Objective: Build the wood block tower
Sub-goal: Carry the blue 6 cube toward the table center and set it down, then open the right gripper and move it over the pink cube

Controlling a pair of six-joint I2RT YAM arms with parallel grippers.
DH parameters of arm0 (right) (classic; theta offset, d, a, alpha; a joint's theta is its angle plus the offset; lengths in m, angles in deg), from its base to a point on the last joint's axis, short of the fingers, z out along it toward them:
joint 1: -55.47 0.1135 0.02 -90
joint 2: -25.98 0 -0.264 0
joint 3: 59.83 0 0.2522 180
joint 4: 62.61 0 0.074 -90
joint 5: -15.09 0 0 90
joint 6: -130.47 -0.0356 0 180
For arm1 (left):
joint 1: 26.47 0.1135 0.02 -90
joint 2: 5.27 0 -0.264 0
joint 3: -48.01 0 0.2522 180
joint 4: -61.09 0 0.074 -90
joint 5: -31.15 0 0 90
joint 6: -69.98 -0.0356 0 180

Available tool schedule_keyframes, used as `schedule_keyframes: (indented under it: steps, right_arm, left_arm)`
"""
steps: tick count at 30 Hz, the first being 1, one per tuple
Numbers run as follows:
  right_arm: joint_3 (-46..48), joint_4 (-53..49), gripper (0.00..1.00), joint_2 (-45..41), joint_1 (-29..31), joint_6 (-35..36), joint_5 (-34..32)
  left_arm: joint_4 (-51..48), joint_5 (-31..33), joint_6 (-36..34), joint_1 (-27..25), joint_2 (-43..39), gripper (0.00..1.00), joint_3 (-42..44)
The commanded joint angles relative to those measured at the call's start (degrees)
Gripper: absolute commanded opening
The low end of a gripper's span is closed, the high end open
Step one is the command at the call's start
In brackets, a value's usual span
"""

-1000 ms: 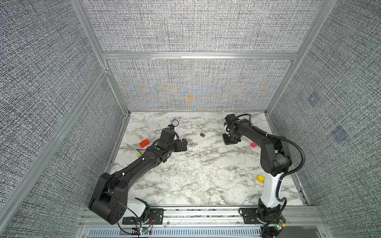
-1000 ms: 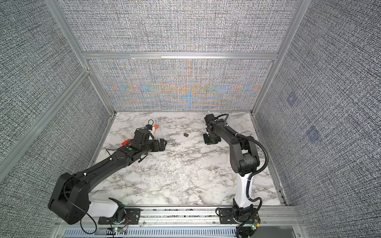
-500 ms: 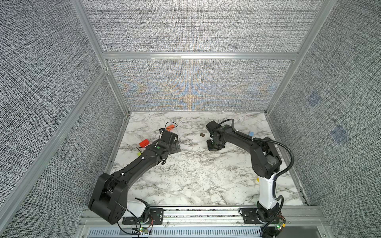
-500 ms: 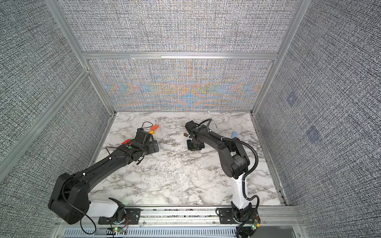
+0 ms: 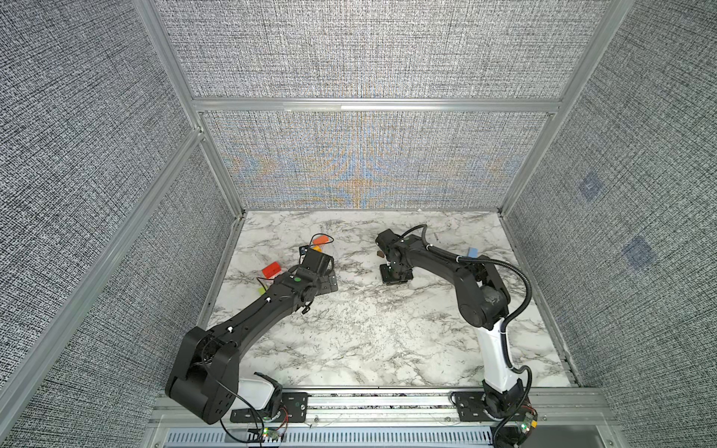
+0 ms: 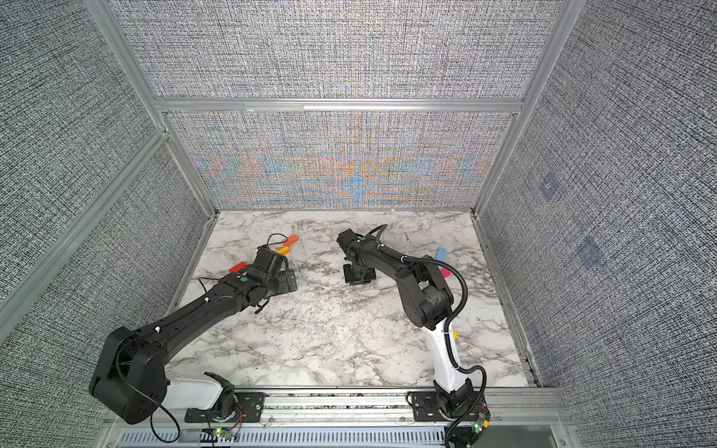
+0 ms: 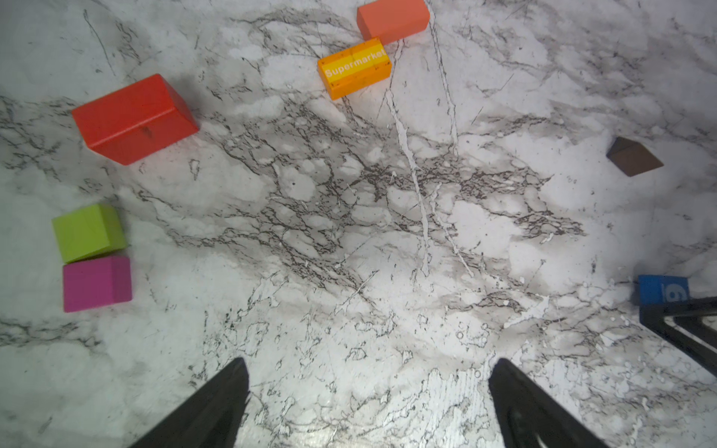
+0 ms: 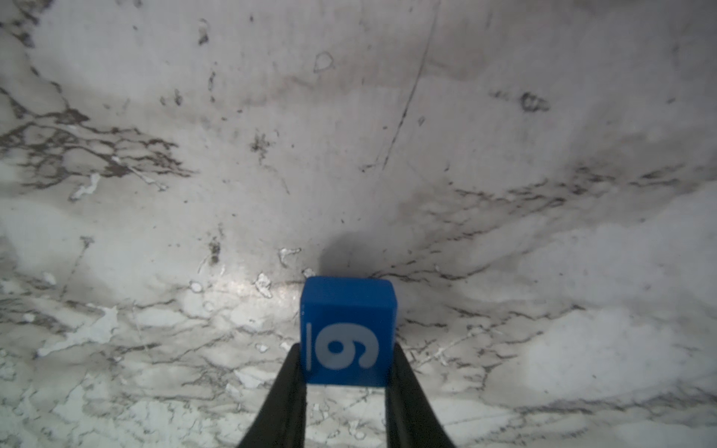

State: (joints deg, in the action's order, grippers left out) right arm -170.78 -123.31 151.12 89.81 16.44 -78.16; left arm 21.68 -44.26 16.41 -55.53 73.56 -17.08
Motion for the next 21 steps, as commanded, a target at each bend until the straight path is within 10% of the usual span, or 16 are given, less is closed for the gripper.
schedule_keyframes:
  steps: [1, 13, 21]
  right_arm:
    - [-0.46, -1.58, 0.28, 0.7, 0.1, -0.6, -1.15]
    - [-0.03, -2.32, 0.58, -2.07, 0.1, 0.52, -1.19]
    - [3.15, -2.91, 0.61, -10.28, -2.96, 1.29, -2.71]
  left_arm:
    - [0.73, -1.45, -0.3, 0.05, 0.3, 0.99, 0.42]
    - [0.37, -2.32, -1.59, 0.05, 0.75, 0.99, -0.86]
    - [-0.73, -6.13, -4.22, 0.03, 6.35, 0.99, -9.66]
